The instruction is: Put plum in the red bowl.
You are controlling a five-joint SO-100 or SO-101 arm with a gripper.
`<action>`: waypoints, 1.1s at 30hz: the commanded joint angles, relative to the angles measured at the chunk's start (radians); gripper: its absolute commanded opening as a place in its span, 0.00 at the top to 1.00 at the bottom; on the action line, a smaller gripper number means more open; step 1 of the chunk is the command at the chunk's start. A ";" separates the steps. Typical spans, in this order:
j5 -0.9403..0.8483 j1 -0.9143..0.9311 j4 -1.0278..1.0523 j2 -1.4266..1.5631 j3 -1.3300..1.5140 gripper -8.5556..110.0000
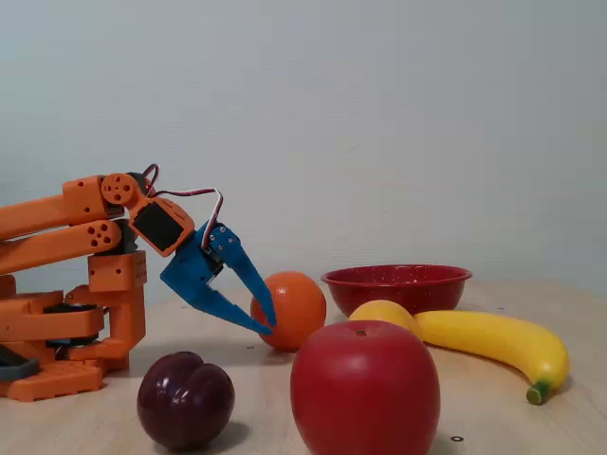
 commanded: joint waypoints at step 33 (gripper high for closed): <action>-0.012 -0.011 -0.029 0.021 0.012 0.93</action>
